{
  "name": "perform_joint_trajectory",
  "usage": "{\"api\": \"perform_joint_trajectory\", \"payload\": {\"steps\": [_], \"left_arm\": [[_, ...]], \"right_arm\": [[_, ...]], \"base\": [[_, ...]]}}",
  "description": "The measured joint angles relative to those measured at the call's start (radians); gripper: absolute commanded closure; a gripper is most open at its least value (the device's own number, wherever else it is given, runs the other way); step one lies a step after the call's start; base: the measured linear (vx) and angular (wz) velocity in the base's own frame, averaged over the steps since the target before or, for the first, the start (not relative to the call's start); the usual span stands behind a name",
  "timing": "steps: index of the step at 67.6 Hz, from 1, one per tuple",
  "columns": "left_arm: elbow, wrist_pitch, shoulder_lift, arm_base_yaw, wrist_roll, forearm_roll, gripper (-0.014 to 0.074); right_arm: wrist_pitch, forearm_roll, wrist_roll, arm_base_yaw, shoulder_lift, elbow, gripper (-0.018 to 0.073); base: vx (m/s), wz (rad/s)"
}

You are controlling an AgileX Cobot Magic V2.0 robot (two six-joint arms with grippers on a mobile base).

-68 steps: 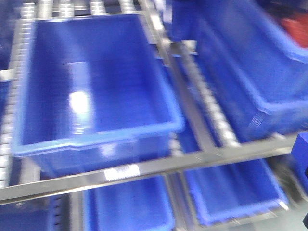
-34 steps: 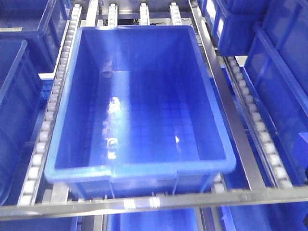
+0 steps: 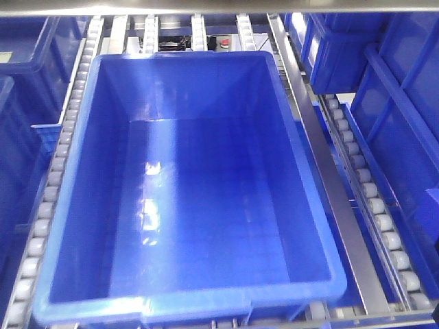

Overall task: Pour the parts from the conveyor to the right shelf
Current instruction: 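Turn to face the shelf and align with an empty blue bin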

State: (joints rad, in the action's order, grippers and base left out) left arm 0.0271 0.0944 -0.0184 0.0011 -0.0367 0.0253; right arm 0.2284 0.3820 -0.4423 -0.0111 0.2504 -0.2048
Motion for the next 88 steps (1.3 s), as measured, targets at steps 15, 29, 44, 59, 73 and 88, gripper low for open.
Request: {"api": "perform_joint_trajectory", "payload": {"steps": [15,29,44,59,73,88], "left_arm": [[0.0,0.0,0.0,0.0,0.0,0.0,0.0603],[0.0,0.0,0.0,0.0,0.0,0.0,0.0603],[0.0,0.0,0.0,0.0,0.0,0.0,0.0603],[0.0,0.0,0.0,0.0,0.0,0.0,0.0603],[0.0,0.0,0.0,0.0,0.0,0.0,0.0603],[0.0,0.0,0.0,0.0,0.0,0.0,0.0603]], "right_arm": [[0.0,0.0,0.0,0.0,0.0,0.0,0.0561],[0.0,0.0,0.0,0.0,0.0,0.0,0.0561],[0.0,0.0,0.0,0.0,0.0,0.0,0.0561],[0.0,0.0,0.0,0.0,0.0,0.0,0.0561],[0.0,0.0,0.0,0.0,0.0,0.0,0.0561],[0.0,0.0,0.0,0.0,0.0,0.0,0.0561]], "base": [[0.1,0.03],[0.11,0.1],[0.1,0.06],[0.08,0.06],[0.04,0.03],[0.0,0.0]]}}
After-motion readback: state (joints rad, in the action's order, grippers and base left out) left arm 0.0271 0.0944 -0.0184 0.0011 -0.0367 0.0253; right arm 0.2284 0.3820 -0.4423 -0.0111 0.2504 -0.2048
